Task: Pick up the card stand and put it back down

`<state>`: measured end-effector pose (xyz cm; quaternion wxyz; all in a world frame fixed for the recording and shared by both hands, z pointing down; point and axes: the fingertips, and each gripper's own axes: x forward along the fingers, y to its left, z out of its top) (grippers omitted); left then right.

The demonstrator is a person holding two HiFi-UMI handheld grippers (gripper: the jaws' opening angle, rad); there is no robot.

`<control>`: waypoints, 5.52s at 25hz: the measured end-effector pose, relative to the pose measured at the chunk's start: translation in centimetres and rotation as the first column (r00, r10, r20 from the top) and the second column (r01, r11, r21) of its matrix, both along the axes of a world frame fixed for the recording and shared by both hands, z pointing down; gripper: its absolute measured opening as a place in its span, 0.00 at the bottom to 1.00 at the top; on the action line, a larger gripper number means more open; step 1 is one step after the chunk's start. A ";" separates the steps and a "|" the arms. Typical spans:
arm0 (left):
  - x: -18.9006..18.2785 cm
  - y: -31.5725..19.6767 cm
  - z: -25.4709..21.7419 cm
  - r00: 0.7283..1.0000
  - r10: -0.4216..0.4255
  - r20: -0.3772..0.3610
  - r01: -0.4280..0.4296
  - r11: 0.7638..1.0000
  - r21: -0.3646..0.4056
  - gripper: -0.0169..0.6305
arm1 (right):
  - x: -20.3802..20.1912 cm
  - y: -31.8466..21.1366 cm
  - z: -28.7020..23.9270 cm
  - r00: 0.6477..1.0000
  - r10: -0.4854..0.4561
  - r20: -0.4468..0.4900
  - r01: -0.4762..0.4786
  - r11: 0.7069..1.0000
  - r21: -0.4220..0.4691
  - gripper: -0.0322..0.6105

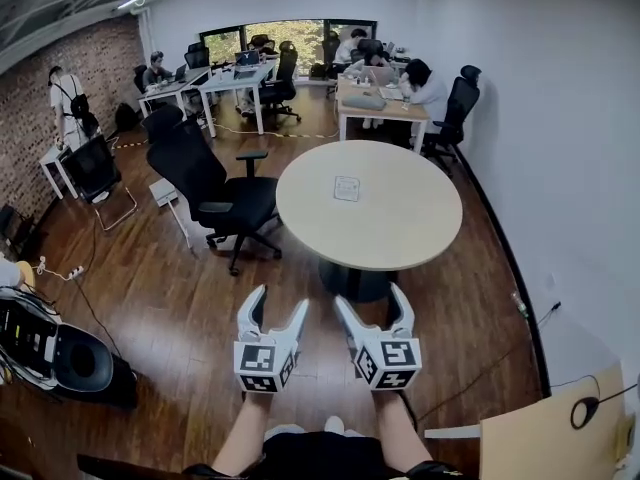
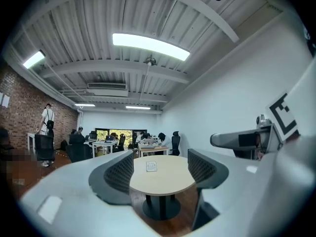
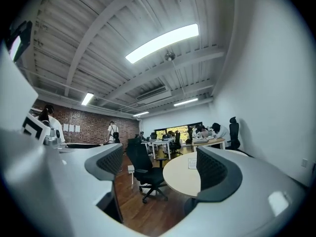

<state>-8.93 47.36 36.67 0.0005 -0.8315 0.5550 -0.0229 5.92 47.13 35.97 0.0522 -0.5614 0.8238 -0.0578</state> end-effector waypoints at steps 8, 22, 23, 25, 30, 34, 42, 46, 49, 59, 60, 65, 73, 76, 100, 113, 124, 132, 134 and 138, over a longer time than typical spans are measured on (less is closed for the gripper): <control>2.7 -6.8 2.4 0.999 0.026 0.019 -0.025 0.998 -0.064 0.56 | 2.7 -6.4 3.9 1.000 0.011 0.023 -0.009 0.996 -0.084 0.78; 0.9 -29.1 0.8 0.996 0.078 -0.048 -0.079 0.997 -0.026 0.56 | 0.4 -27.3 0.6 0.996 0.036 -0.077 -0.039 0.999 -0.033 0.75; 0.5 -30.5 0.8 0.996 0.077 -0.052 -0.078 0.997 -0.023 0.56 | 0.0 -28.8 0.3 0.996 0.036 -0.083 -0.039 0.999 -0.029 0.75; -0.5 -33.1 1.0 0.996 0.071 -0.061 -0.073 0.997 -0.022 0.56 | -0.8 -31.4 0.3 0.995 0.035 -0.089 -0.037 0.999 -0.028 0.75; -3.0 -38.3 3.6 0.995 0.049 -0.084 -0.056 0.995 -0.081 0.56 | -3.1 -35.2 3.0 0.995 0.015 -0.094 -0.023 0.996 -0.090 0.74; -3.6 -41.2 5.2 0.996 0.039 -0.083 -0.049 0.992 -0.118 0.56 | -3.3 -38.4 4.3 0.997 0.008 -0.080 -0.018 0.992 -0.124 0.74; -1.7 -50.2 4.3 0.998 0.056 -0.033 -0.059 0.994 -0.096 0.56 | -0.8 -48.2 4.3 0.999 0.026 -0.023 -0.028 0.994 -0.108 0.72; 0.7 -55.5 1.8 0.996 0.087 -0.037 -0.089 0.995 -0.046 0.55 | 1.4 -53.9 2.6 0.999 0.036 -0.003 -0.036 0.997 -0.065 0.72; 2.6 -58.8 1.2 0.994 0.111 -0.022 -0.112 0.993 -0.028 0.56 | 3.1 -57.2 2.0 0.999 0.051 0.000 -0.051 0.998 -0.042 0.72; 5.3 -64.7 4.9 0.980 0.201 0.008 -0.199 0.974 -0.107 0.55 | 4.9 -64.1 6.2 0.997 0.081 0.003 -0.079 0.987 -0.141 0.69; 5.3 -65.1 5.4 0.976 0.219 0.007 -0.217 0.969 -0.115 0.55 | 4.8 -64.3 6.5 0.996 0.091 -0.001 -0.090 0.986 -0.143 0.68; 4.8 -66.9 6.7 0.956 0.293 0.012 -0.288 0.944 -0.159 0.55 | 3.4 -64.7 7.8 0.992 0.118 -0.036 -0.123 0.975 -0.185 0.67; 4.2 -68.3 9.0 0.936 0.352 0.015 -0.342 0.917 -0.206 0.55 | 3.6 -64.7 10.2 0.987 0.143 -0.072 -0.156 0.957 -0.246 0.65; 4.7 -68.0 9.5 0.926 0.377 -0.001 -0.368 0.903 -0.224 0.55 | 3.6 -64.2 10.7 0.987 0.136 -0.086 -0.155 0.952 -0.264 0.65; 4.8 -65.2 11.2 0.900 0.437 0.000 -0.421 0.867 -0.267 0.55 | 1.7 -61.2 12.4 0.990 0.128 -0.058 -0.140 0.943 -0.302 0.64; 3.3 -65.6 14.3 0.902 0.431 0.033 -0.399 0.860 -0.319 0.55 | 3.1 -60.3 13.6 0.988 0.144 -0.047 -0.151 0.934 -0.323 0.64; -8.2 -70.7 13.2 0.837 0.513 0.192 -0.428 0.831 -0.356 0.56 | 3.2 -60.6 14.3 0.988 0.150 -0.035 -0.152 0.929 -0.338 0.64; -19.8 -75.8 9.1 0.812 0.523 0.260 -0.413 0.829 -0.378 0.57 | 3.5 -61.0 14.8 0.988 0.151 -0.037 -0.154 0.927 -0.343 0.64; -21.8 -77.0 7.8 0.794 0.527 0.304 -0.409 0.832 -0.374 0.61 | 3.7 -61.1 14.9 0.987 0.155 -0.037 -0.158 0.926 -0.343 0.64; -24.0 -79.6 5.7 0.772 0.528 0.352 -0.410 0.839 -0.359 0.67 | 4.3 -61.3 14.9 0.985 0.168 -0.036 -0.170 0.927 -0.334 0.64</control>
